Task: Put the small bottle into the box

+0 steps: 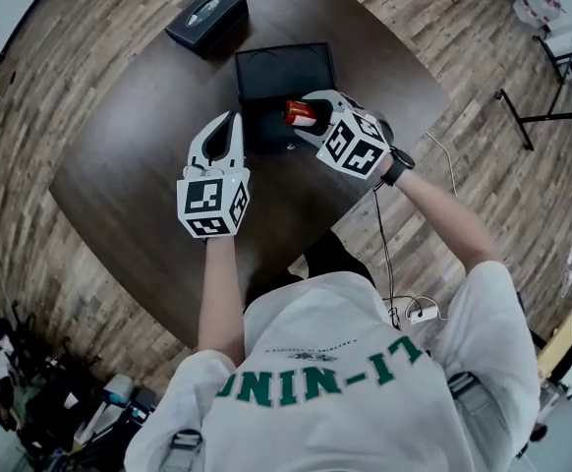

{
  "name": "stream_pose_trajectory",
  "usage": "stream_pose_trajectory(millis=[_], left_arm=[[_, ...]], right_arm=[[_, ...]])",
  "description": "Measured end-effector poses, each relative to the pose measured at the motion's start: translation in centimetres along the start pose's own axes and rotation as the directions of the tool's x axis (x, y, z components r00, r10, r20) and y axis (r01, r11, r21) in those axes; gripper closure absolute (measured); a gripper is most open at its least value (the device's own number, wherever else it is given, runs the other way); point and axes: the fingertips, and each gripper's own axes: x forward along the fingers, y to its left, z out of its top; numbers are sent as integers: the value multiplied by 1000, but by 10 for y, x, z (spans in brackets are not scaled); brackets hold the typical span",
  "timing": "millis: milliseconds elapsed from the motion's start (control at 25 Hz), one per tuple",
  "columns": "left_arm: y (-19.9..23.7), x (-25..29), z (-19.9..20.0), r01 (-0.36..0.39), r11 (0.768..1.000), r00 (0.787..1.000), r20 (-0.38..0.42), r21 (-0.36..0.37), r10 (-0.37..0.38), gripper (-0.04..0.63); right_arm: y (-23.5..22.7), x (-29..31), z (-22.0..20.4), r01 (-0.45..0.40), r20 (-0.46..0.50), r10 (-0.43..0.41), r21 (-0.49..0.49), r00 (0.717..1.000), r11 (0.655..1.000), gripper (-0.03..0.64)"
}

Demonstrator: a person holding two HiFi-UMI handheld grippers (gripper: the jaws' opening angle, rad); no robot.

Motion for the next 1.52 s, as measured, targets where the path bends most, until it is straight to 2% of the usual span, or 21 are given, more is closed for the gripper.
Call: stream_pose_trajectory(millis=[200,600,680,840,1000,1240,1520], left_arm=[[10,13,-16,1,1000,1000,-19,-3,-1,583],[18,40,-35,38,999,999,-3,-6,-38,583],[20,42,-37,44,999,999,0,-22,-44,582],[27,38,-32,34,995,999,28,-97,-31,582],[30,37,-26,40,994,999,34,-99,-37,583],[28,31,-26,45,993,998,36,-107,-42,583],[27,25,-22,55,993,998,39,-108,-51,583]], right_arm=[[2,47,-22,-61,-68,60,-8,996,998,385],[8,123,-59,-110,-166,114,31,979,993,385],[9,134,-66,-114,-180,116,24,977,993,385],[14,152,-82,-127,-233,128,19,964,992,383],[16,162,-92,-140,-272,145,37,951,989,382],[19,161,-96,-151,-273,162,58,948,987,379],[12,148,-81,-119,-226,143,119,964,986,340]])
